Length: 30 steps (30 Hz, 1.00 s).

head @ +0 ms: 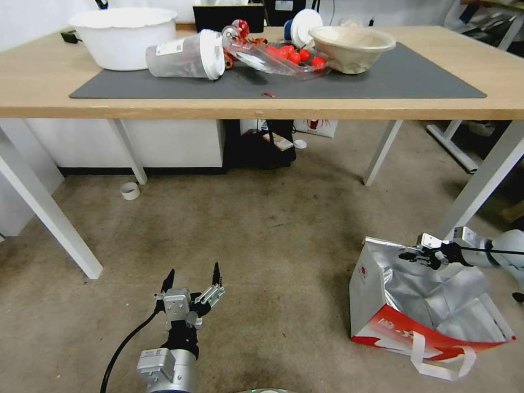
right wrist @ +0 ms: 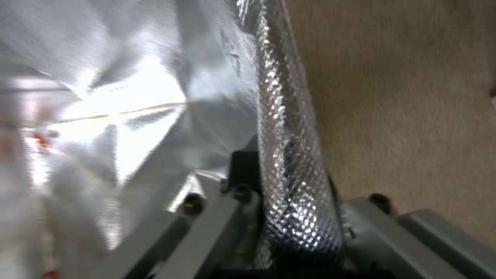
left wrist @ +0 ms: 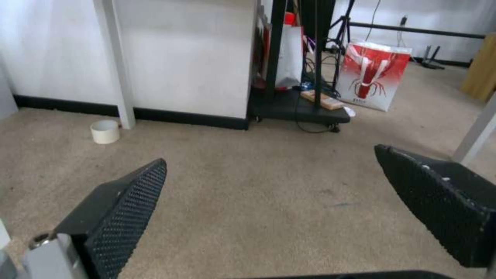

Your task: Pick up the food delivery bag from the floor and place it on the table.

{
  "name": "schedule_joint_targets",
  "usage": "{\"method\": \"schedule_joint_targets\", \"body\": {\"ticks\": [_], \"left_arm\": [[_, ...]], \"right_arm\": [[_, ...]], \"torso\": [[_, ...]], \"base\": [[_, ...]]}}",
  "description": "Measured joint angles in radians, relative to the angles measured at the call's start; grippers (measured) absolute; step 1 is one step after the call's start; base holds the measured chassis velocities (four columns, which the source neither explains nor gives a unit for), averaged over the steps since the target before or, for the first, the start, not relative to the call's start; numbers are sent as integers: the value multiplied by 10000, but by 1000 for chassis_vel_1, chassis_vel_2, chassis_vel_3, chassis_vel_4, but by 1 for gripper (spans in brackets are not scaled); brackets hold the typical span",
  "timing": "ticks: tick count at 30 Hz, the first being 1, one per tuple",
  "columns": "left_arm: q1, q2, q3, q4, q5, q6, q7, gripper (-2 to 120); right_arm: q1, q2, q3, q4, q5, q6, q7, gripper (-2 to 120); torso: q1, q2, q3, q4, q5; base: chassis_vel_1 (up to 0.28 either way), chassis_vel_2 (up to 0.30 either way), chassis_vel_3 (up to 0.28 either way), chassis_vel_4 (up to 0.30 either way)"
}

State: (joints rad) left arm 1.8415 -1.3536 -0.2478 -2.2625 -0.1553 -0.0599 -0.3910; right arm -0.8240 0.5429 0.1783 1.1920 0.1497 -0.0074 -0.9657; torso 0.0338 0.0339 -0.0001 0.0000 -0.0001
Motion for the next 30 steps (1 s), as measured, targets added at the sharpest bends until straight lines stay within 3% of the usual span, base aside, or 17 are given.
{"method": "schedule_joint_targets", "body": {"ticks": [9,18,20,24,30], "left_arm": [[41,-2,58,-74,23,-30,2,100],[154,-15,-45,-240,246,-342,159,100],[209,-52,-128,-343,324,-506,289,100],[199,-45,-250,-468,271,-526,316,100],[191,-43,-369,-512,324,-764,438,100]], "right_arm": [[-1122,-498,875,920,1158,-154,-299,0],[-2303,-1485,1973,2712,3562,-1100,-67,0],[-3214,-2096,2552,4182,5379,-1853,545,0],[-3930,-2381,2912,5427,6833,-2349,1355,0],[-4520,-2687,3275,6578,7833,-2591,2286,0]], "torso": [[0,0,1,-1,2],[0,0,2,0,-1],[0,1,4,1,-2],[0,1,5,0,-1],[0,0,6,-1,-1]], "base": [[0,0,0,0],[0,0,0,0],[0,0,0,0],[0,0,0,0],[0,0,0,0]]}}
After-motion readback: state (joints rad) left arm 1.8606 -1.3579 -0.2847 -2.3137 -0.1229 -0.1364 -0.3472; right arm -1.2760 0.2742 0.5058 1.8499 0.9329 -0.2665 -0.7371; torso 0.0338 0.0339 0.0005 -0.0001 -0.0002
